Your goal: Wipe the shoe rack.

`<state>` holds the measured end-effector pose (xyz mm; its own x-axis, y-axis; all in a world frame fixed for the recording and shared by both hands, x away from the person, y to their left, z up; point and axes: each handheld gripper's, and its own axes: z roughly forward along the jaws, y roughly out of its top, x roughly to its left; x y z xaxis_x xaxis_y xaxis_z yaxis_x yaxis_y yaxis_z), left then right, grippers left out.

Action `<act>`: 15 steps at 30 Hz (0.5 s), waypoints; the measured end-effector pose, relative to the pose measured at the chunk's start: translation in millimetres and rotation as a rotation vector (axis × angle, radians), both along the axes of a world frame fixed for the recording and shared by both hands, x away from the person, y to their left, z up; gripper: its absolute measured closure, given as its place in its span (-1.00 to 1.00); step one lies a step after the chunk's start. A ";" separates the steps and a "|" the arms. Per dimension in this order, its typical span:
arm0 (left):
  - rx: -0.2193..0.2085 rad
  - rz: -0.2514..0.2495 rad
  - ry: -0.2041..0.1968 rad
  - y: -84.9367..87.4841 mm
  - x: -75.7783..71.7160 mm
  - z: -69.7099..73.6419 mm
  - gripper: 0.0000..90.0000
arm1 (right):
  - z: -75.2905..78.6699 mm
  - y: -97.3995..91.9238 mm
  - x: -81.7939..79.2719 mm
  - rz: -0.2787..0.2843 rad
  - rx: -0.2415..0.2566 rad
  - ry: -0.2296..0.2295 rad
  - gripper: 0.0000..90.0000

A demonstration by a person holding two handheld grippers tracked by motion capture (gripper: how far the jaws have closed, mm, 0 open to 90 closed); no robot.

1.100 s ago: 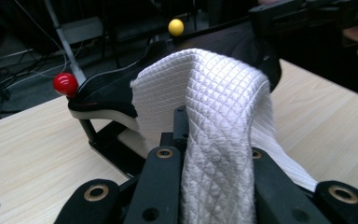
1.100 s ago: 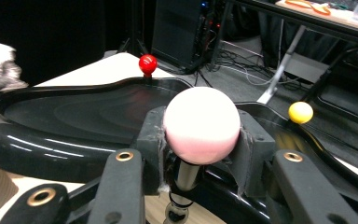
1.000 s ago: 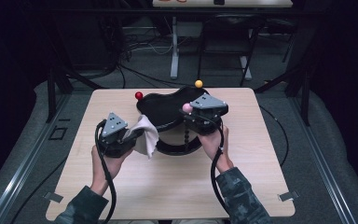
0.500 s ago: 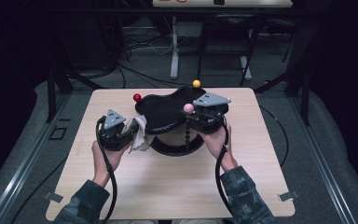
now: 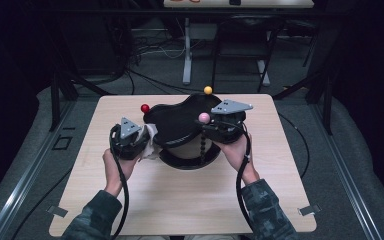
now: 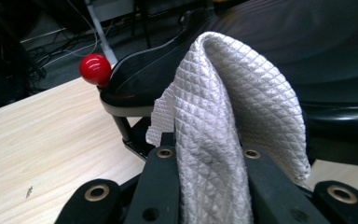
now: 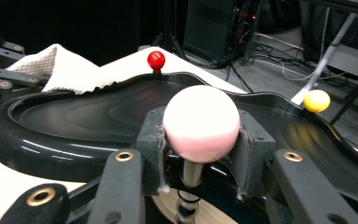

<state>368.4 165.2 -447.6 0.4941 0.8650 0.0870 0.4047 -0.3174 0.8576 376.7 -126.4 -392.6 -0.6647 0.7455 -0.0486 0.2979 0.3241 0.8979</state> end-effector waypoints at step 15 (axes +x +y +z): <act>0.015 0.098 0.078 11.5 49.2 -30.0 0.88 | -0.2 2.5 -1.4 -0.015 -0.015 -0.014 0.34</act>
<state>417.6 176.6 -477.6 0.4129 0.9085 0.0648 0.4995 -0.2853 0.8180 375.3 -123.9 -392.7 -0.6523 0.7548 -0.0694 0.2901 0.3332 0.8971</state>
